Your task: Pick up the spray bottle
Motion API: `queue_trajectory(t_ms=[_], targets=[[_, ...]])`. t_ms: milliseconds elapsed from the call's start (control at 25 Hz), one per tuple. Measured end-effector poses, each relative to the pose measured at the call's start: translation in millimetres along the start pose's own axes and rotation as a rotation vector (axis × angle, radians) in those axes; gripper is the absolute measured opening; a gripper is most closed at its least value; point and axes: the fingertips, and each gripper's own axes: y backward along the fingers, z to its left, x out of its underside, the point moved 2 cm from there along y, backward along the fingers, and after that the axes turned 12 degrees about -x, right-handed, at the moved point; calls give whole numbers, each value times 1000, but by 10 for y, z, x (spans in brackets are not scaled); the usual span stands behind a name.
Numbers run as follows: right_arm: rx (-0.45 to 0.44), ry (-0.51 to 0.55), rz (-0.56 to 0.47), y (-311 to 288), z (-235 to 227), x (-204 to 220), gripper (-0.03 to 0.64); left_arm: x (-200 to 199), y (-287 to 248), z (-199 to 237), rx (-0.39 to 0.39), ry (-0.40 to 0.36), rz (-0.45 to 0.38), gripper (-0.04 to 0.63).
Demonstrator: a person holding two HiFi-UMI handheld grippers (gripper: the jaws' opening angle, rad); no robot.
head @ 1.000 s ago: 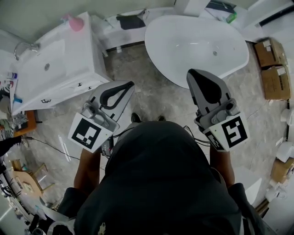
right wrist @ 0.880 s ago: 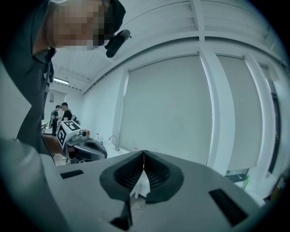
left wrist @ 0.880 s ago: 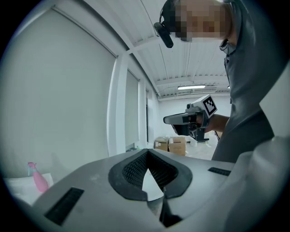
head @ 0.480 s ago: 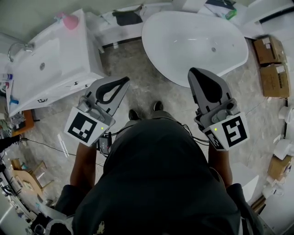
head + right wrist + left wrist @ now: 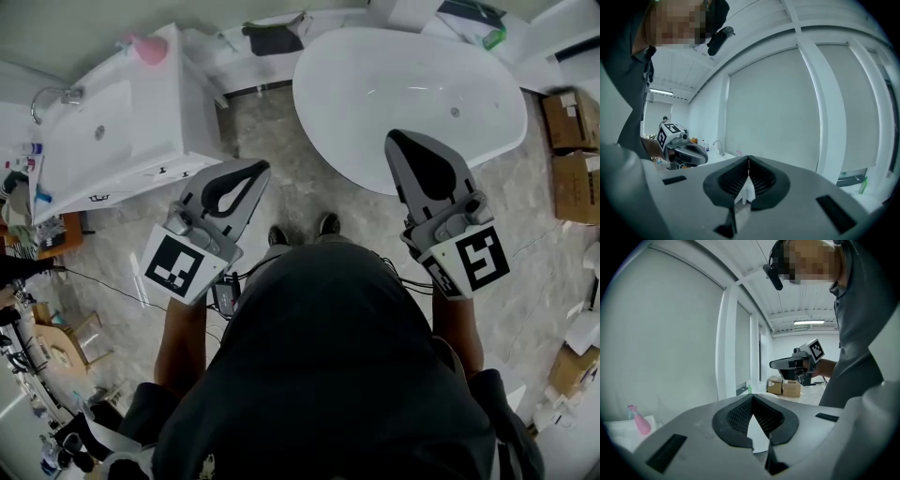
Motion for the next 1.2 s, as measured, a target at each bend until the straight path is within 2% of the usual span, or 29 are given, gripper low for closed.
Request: queue_trajectory(t_ms=[320,480,640,760,960,1200], targets=[[-79,-29,-7,85,-297,139,9,-57,-168,-99,-87,-18,42,3],[-112,-42,8,-57,-332,219,9,-33,-94,33,-138,-12,54,3],[-131,-29,22,-285,-224,199,9,101,35,222,-153,12,59,3],[-114,-19,29,-440,-188,117,9,158,37,388,-138,29,58,3],[-82,0,50,-705,-14,13,9,105,65,655,-73,27,4,3],[-3,14,49,-928,95,-98,9,151,111,971,-8,29,-11,3]])
